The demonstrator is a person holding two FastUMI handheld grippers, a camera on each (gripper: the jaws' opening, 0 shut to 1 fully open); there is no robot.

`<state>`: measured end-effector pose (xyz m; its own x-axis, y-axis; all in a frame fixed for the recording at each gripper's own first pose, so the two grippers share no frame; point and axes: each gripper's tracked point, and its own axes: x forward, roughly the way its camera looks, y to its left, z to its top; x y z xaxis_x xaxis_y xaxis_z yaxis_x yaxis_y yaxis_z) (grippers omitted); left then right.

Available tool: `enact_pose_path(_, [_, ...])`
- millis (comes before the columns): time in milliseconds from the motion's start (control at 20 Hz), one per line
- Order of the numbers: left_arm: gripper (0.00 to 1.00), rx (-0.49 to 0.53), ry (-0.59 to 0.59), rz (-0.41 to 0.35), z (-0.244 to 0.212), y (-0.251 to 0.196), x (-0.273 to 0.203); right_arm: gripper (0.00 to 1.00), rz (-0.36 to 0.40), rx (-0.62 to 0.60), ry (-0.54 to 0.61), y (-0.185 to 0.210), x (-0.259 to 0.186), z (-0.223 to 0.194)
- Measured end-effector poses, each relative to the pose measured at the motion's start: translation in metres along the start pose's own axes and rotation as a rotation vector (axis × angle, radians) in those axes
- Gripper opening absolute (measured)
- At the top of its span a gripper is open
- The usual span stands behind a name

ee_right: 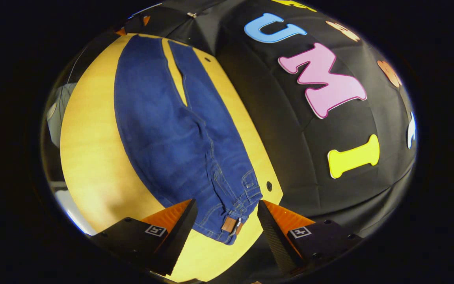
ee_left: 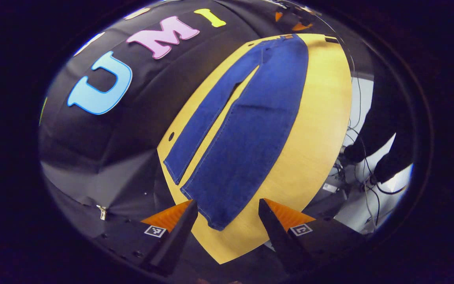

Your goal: Grasp the waist and the cuffs of the jeans and fold them to make the two legs overlap; first hold the waist and fold one-third of the jeans toward the cuffs, then hold the cuffs and fold the remaining one-third in the same direction to finish folding.

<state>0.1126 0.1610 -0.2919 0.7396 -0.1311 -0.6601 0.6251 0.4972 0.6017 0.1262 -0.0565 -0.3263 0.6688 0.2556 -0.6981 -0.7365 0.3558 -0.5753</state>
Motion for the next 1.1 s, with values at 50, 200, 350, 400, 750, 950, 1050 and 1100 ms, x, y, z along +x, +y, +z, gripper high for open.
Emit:
enact_pose_path(50, [0.98, 0.031, 0.027, -0.007, -0.01, 0.004, 0.006, 0.96, 0.013, -0.034, 0.021, -0.001, 0.005, -0.012])
enact_pose_path(200, [0.98, 0.117, 0.077, -0.033, -0.03, 0.018, 0.024, 0.96, 0.055, -0.074, 0.094, 0.001, 0.016, -0.049])
enact_pose_path(350, [0.98, 0.236, 0.094, -0.098, -0.036, 0.02, 0.043, 0.96, 0.065, -0.108, 0.133, -0.004, 0.022, -0.071])
enact_pose_path(400, [0.98, 0.276, 0.095, -0.12, -0.037, 0.02, 0.048, 0.96, 0.063, -0.117, 0.141, -0.008, 0.023, -0.076])
enact_pose_path(750, [0.98, 0.333, 0.102, -0.376, -0.03, 0.013, 0.064, 0.96, 0.1, -0.182, 0.199, -0.017, 0.029, -0.114])
enact_pose_path(950, [0.99, 0.376, 0.118, -0.45, -0.029, 0.002, 0.069, 0.96, 0.111, -0.196, 0.206, -0.011, 0.03, -0.123])
enact_pose_path(1050, [0.94, 0.358, 0.132, -0.481, -0.027, -0.001, 0.07, 0.96, 0.115, -0.196, 0.211, -0.01, 0.033, -0.125])
enact_pose_path(1100, [0.94, 0.35, 0.139, -0.506, -0.025, -0.001, 0.069, 0.96, 0.116, -0.193, 0.216, -0.011, 0.034, -0.127])
